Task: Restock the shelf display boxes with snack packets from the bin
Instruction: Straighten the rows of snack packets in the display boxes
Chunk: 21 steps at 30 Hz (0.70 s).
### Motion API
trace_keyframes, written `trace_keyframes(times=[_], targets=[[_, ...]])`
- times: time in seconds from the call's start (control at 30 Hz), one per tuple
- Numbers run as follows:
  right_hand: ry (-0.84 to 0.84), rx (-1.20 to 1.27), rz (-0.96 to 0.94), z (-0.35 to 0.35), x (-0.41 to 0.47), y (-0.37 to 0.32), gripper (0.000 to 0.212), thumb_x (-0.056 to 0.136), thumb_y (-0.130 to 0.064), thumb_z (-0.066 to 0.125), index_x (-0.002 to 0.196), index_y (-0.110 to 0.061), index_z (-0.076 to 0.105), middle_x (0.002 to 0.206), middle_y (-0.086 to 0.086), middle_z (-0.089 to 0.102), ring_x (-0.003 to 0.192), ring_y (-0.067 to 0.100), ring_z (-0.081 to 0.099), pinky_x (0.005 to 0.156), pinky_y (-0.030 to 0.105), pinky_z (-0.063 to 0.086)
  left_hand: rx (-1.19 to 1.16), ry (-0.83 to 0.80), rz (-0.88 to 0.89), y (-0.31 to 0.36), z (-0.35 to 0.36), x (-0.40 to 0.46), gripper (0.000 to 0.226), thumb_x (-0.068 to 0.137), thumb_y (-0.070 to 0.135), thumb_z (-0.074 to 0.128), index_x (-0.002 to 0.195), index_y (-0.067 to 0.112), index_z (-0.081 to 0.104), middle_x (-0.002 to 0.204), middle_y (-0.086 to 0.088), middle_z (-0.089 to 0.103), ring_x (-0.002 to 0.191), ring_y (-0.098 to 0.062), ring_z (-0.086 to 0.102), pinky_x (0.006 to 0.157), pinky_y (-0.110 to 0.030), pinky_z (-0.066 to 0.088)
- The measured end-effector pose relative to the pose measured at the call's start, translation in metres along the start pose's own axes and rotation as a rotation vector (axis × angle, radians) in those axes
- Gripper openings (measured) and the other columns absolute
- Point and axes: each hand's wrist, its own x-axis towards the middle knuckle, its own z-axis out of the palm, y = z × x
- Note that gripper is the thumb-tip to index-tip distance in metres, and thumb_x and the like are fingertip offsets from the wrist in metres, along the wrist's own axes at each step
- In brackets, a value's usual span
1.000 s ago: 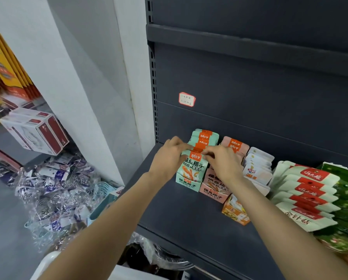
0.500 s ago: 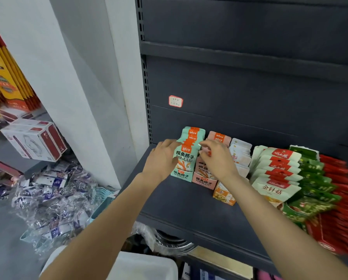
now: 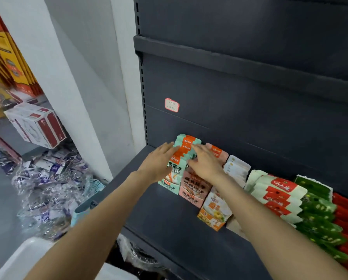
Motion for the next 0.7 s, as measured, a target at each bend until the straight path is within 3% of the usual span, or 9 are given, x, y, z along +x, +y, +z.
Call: trace_keyframes(times=[0.13, 0.43, 0.63, 0.7], targets=[[-0.057, 0.016, -0.037, 0.001, 0.015, 0.012, 0.060, 0.097, -0.033, 0.047, 0.150, -0.017, 0.022, 0.156, -0.001, 0.021, 0.143, 0.019, 0.021, 0.114, 0.040, 0.026, -0.029, 0.014, -0.004, -0.001, 0.000, 0.001, 0.062, 0.093, 0.013, 0.052, 0.147, 0.028, 0.025, 0.154, 0.004, 0.024, 0.138, -0.019, 0.030, 0.105, -0.037, 0.040], [-0.007, 0.032, -0.043, -0.004, 0.031, 0.011, 0.046, 0.098, -0.034, 0.045, 0.137, -0.011, 0.045, 0.135, 0.007, 0.043, 0.128, 0.020, 0.040, 0.101, 0.032, 0.036, -0.087, 0.065, 0.051, -0.013, -0.002, 0.003, 0.052, 0.091, 0.022, 0.059, 0.139, 0.028, 0.040, 0.139, 0.003, 0.040, 0.122, -0.016, 0.046, 0.090, -0.032, 0.050], [-0.028, 0.086, -0.056, -0.003, 0.031, -0.001, 0.020, 0.097, -0.019, 0.049, 0.115, -0.014, 0.056, 0.114, 0.004, 0.064, 0.098, 0.016, 0.061, 0.079, 0.028, 0.049, -0.110, 0.086, 0.084, -0.018, 0.004, 0.004, 0.058, 0.091, 0.023, 0.059, 0.143, 0.028, 0.033, 0.137, 0.002, 0.034, 0.123, -0.013, 0.041, 0.087, -0.030, 0.054], [-0.038, 0.141, -0.081, -0.005, 0.028, -0.006, 0.021, 0.097, -0.016, 0.047, 0.114, -0.016, 0.060, 0.111, -0.001, 0.066, 0.093, 0.012, 0.062, 0.077, 0.025, 0.050, -0.066, 0.103, 0.104, -0.022, 0.005, 0.003, 0.064, 0.089, 0.025, 0.061, 0.145, 0.030, 0.029, 0.145, 0.004, 0.029, 0.130, -0.014, 0.035, 0.095, -0.029, 0.048]])
